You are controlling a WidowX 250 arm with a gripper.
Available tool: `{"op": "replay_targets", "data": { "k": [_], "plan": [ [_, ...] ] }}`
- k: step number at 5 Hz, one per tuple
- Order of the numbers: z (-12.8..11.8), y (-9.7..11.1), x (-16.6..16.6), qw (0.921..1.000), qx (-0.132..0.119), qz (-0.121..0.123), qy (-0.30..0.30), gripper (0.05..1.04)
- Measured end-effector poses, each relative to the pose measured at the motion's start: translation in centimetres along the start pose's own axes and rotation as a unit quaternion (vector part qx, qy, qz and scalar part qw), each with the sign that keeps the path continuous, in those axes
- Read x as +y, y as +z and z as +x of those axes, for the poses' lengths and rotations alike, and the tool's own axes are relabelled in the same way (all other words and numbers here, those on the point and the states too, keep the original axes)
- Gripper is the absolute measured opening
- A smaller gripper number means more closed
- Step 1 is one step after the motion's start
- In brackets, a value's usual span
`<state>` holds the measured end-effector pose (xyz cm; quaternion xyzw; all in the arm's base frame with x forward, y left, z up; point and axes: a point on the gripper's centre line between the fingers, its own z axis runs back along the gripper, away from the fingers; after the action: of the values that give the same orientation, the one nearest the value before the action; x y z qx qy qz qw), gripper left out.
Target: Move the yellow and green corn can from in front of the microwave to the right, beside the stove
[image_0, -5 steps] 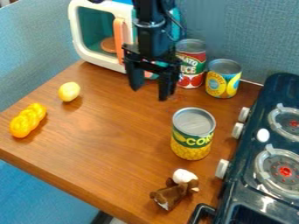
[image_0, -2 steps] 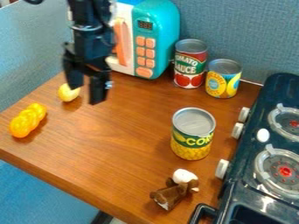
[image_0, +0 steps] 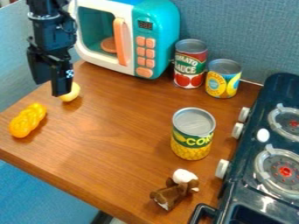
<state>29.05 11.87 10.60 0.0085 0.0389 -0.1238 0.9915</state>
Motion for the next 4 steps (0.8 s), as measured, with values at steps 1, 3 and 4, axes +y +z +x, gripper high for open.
{"op": "replay_targets", "data": {
  "k": [1,3,4],
  "plan": [
    [-0.11,-0.1,0.07,1.0,0.002,-0.003,0.0,1.001],
    [-0.13,-0.11,0.14,1.0,0.002,-0.002,0.001,1.001],
    [-0.11,-0.1,0.07,1.0,0.002,-0.003,0.0,1.001]
  ]
}}
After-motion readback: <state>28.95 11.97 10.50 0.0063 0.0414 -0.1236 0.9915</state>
